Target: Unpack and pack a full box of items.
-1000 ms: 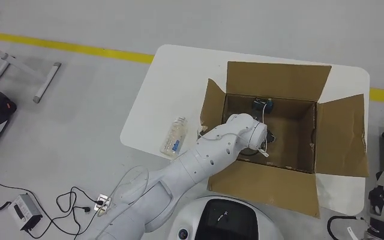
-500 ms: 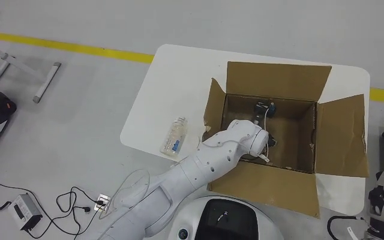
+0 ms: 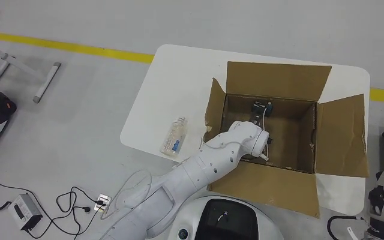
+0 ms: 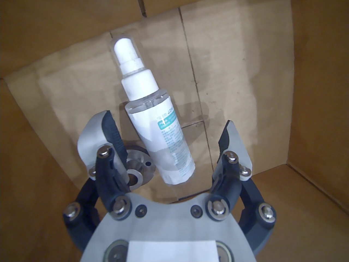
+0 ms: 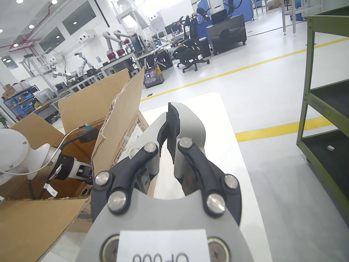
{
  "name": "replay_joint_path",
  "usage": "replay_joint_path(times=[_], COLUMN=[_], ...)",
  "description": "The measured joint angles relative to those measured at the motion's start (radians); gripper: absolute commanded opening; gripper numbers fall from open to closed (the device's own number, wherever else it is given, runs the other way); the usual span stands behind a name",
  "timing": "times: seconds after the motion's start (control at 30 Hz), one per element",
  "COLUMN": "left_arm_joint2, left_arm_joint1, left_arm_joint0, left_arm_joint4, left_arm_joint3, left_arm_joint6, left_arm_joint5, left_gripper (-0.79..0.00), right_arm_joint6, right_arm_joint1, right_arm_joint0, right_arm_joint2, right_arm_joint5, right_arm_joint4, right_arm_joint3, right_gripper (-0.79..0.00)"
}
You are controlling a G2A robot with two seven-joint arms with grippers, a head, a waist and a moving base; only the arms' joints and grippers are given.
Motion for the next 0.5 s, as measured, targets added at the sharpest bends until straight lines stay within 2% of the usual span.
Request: replay_joint_path(times=[0.03,0.07,0.2,0.27,0.33,0.4,0.43,0.5], left_arm_joint2=[-0.001,-0.002,-0.006,-0.009,-0.012,-0.014,-0.016,-0.019], left_arm_joint1=[-0.001,-0.003,-0.006,-0.008,-0.01,-0.012,-0.013,-0.014], left_arm_joint0=[0.001,0.002,0.005,0.007,0.008,0.008,0.009,0.009], left_arm_joint4=[0.002,0.003,0.013,0.017,0.022,0.026,0.028,0.032], left_arm_joint3=[0.001,0.002,0.007,0.01,0.014,0.016,0.015,0.008], left_arm_joint6=[-0.001,-0.002,-0.004,-0.004,-0.005,-0.005,-0.007,-0.012], left_arm_joint5=[0.001,0.001,0.003,0.003,0.001,-0.001,-0.001,-0.001], left_gripper=[-0.305,-0.4,-0.413,-0.449,-0.548,-0.733,-0.785,-0.785], right_arm_joint6=[0.0,0.0,0.0,0.0,0.0,0.0,0.0,0.0], right_arm_joint1=[0.0,0.0,0.0,0.0,0.0,0.0,0.0,0.0], right_arm_joint0=[0.0,0.0,0.0,0.0,0.0,0.0,0.0,0.0], right_arm_joint2=[0.0,0.0,0.0,0.0,0.0,0.0,0.0,0.0], right_arm_joint5=[0.0,0.0,0.0,0.0,0.0,0.0,0.0,0.0], right_arm_joint4=[0.0,0.0,0.0,0.0,0.0,0.0,0.0,0.0], right_arm_joint3=[0.0,0.0,0.0,0.0,0.0,0.0,0.0,0.0], right_gripper=[-0.785,-0.785,-0.785,-0.785,-0.785,-0.785,-0.785,-0.785])
